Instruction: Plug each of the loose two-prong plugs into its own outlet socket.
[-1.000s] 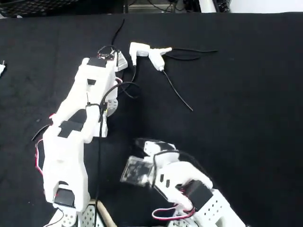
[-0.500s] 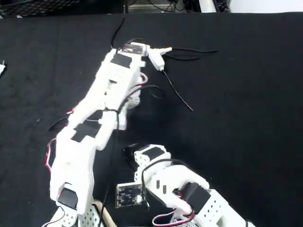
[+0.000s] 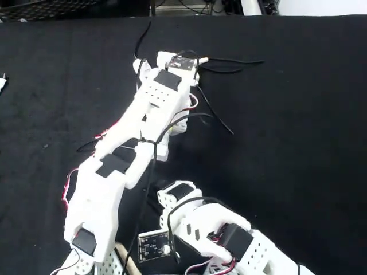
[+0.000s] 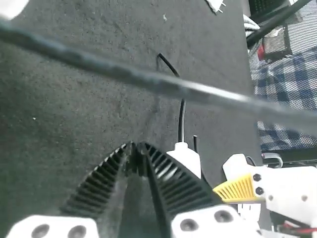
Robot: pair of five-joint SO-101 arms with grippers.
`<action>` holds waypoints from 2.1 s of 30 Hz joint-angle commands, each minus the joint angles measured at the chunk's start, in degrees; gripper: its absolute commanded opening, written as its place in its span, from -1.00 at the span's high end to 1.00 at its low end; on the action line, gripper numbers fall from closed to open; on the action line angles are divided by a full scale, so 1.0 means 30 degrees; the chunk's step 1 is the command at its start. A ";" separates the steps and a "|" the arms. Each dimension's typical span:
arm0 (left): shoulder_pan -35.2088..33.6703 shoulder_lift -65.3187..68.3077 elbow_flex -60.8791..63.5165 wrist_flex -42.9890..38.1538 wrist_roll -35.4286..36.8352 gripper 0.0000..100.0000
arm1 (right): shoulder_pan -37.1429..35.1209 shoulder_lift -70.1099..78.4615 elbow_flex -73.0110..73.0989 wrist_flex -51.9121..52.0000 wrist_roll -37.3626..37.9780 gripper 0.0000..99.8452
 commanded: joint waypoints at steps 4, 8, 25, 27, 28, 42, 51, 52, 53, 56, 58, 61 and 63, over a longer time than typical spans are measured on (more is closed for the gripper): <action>0.0249 -0.0908 -0.1099 0.0996 0.0147 0.94 | 0.0029 0.0073 0.0015 0.0059 0.0059 0.98; 0.0484 -0.0908 -0.2066 0.2315 0.0059 0.94 | 0.0440 0.0073 0.0015 0.0088 0.0059 0.98; 0.1744 -0.0938 -0.3443 0.3985 -0.1201 0.94 | 0.5773 0.3736 0.0132 -0.4630 -0.0615 0.98; 0.1656 -0.1114 -0.3590 0.3985 -0.1201 0.94 | 0.5861 0.5231 0.0132 -0.6212 -0.1143 0.98; 0.1626 -0.1348 -0.3590 0.3985 -0.1231 0.94 | 0.5861 0.5934 0.0132 -0.6916 -0.1231 0.98; 0.0923 -0.1729 -0.3590 0.3956 -0.2696 0.94 | 0.6388 0.8894 0.0132 -1.1927 -0.1172 0.98; -0.0308 -0.1670 -0.2300 0.1846 -0.2725 0.94 | 0.4982 0.4000 0.0161 -0.5392 -0.1201 0.98; -0.0513 -0.1670 -0.1685 0.1172 -0.2696 0.94 | 0.4484 0.3238 0.0161 -0.4132 -0.1201 0.98; -0.0718 -0.1612 -0.0835 0.0322 -0.2696 0.94 | 0.3985 0.2447 0.0161 -0.2842 -0.1201 0.98; -0.1040 -0.0996 0.1773 -0.2110 -0.2667 0.93 | 0.3077 -0.0161 0.0015 0.1319 -0.1231 0.98; -0.1187 -0.0498 0.2740 -0.2667 -0.2667 0.87 | 0.3048 -0.2037 -0.0073 0.4073 -0.1289 0.97; -0.1216 0.0557 0.2945 -0.2696 -0.2667 0.63 | 0.3048 -0.3326 -0.0161 0.7414 -0.1319 0.97; -0.1216 0.1026 0.2916 -0.2696 -0.2667 0.50 | 0.3282 -0.2945 -0.0220 0.8498 -0.1319 0.97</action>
